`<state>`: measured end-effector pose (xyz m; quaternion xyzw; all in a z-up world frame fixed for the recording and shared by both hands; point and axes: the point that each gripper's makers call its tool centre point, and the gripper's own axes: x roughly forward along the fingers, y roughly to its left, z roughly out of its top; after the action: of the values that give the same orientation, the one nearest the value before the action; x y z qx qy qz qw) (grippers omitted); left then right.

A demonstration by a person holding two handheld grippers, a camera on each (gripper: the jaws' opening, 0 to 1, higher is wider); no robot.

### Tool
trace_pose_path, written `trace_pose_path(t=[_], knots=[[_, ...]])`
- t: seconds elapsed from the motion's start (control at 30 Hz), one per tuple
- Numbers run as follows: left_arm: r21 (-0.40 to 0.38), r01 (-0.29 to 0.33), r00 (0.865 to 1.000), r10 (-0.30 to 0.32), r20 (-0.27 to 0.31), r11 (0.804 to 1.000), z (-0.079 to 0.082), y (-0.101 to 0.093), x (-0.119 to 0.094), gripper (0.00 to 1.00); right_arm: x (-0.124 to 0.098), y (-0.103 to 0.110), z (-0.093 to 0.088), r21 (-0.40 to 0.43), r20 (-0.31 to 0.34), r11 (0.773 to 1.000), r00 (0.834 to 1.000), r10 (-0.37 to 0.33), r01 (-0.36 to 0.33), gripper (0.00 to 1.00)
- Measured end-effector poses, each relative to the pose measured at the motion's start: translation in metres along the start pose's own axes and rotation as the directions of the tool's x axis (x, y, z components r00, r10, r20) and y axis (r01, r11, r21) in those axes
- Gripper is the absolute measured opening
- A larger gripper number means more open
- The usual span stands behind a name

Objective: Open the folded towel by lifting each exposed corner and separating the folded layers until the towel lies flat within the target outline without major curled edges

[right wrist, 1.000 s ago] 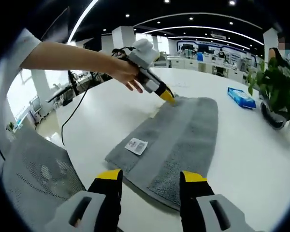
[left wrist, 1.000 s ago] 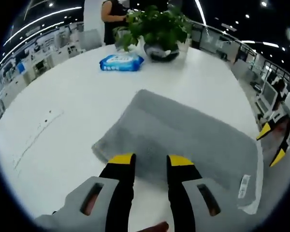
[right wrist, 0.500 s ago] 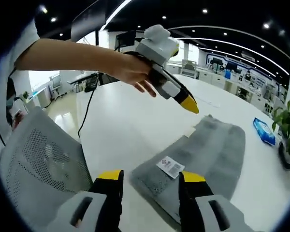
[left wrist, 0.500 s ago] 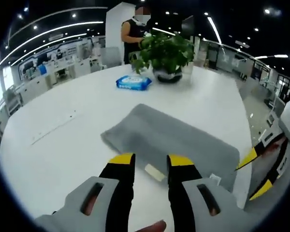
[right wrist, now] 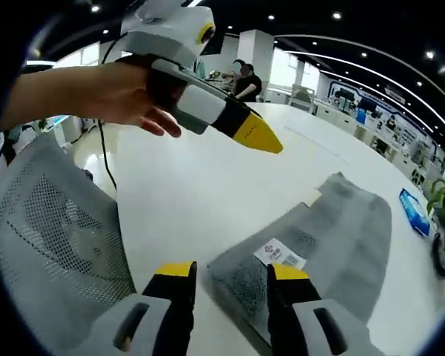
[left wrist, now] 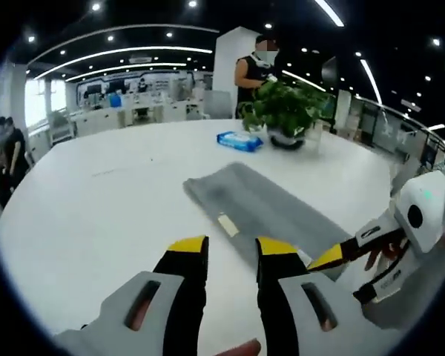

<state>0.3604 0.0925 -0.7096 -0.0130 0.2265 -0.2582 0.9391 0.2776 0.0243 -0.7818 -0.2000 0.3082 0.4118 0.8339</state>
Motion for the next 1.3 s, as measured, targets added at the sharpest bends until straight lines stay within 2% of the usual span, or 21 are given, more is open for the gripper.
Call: trace_pose_path(t=[0.17,0.23,0.27,0.3,0.43,0.53,0.63,0.77,0.87,1.0,1.1,1.17,1.3], knots=[[-0.039,-0.044,0.999,0.045,0.016,0.998,-0.021,0.002,-0.012,0.22,0.009,0.003,-0.005,-0.016,-0.027,1.0,1.0,-0.01,0.01,0.3],[-0.037,-0.057,0.998,0.058,0.013,0.998,-0.029,0.003,-0.014,0.22,0.01,0.001,-0.006,-0.033,-0.036,0.999,0.999,-0.019,0.017,0.29],[-0.03,-0.064,0.998,0.063,-0.011,0.998,-0.031,0.004,-0.014,0.22,0.011,0.0,-0.006,-0.035,-0.039,0.999,0.999,-0.02,0.018,0.28],[-0.029,-0.061,0.998,0.06,-0.023,0.998,-0.03,0.005,-0.013,0.22,0.011,0.0,-0.006,-0.038,-0.042,0.999,0.999,-0.022,0.02,0.27],[-0.038,-0.064,0.998,0.064,-0.009,0.997,-0.028,0.007,-0.011,0.22,0.013,0.0,-0.009,-0.051,-0.067,0.998,0.997,-0.023,0.02,0.23],[-0.041,-0.055,0.998,0.054,-0.009,0.998,-0.029,0.003,-0.011,0.22,0.009,0.002,-0.005,-0.035,-0.057,0.999,0.998,-0.02,0.018,0.13],[-0.015,-0.047,0.999,0.047,-0.013,0.999,-0.029,0.0,-0.01,0.22,0.006,0.0,-0.004,-0.054,-0.055,0.998,0.998,-0.039,0.036,0.07],[0.008,-0.021,0.999,0.021,-0.036,1.0,-0.033,-0.008,-0.008,0.22,-0.005,-0.009,0.0,-0.026,-0.052,0.998,0.997,-0.062,0.06,0.06],[0.094,0.017,0.997,-0.009,-0.077,0.995,-0.039,-0.018,-0.004,0.22,-0.016,-0.022,0.006,-0.004,-0.034,0.995,0.994,-0.1,0.1,0.05],[0.166,0.102,0.987,-0.079,-0.138,0.981,-0.048,-0.039,0.01,0.22,-0.033,-0.044,0.012,0.053,-0.012,0.986,0.988,-0.157,0.157,0.05],[0.21,0.154,0.976,-0.116,-0.185,0.966,-0.056,-0.054,0.026,0.22,-0.043,-0.061,0.013,0.061,-0.008,0.977,0.979,-0.205,0.205,0.05],[0.233,0.183,0.969,-0.135,-0.205,0.955,-0.06,-0.061,0.035,0.22,-0.05,-0.07,0.011,0.068,-0.011,0.971,0.973,-0.229,0.23,0.05],[0.231,0.2,0.964,-0.15,-0.219,0.952,-0.061,-0.068,0.053,0.22,-0.06,-0.082,0.008,0.076,-0.016,0.961,0.964,-0.265,0.266,0.05]])
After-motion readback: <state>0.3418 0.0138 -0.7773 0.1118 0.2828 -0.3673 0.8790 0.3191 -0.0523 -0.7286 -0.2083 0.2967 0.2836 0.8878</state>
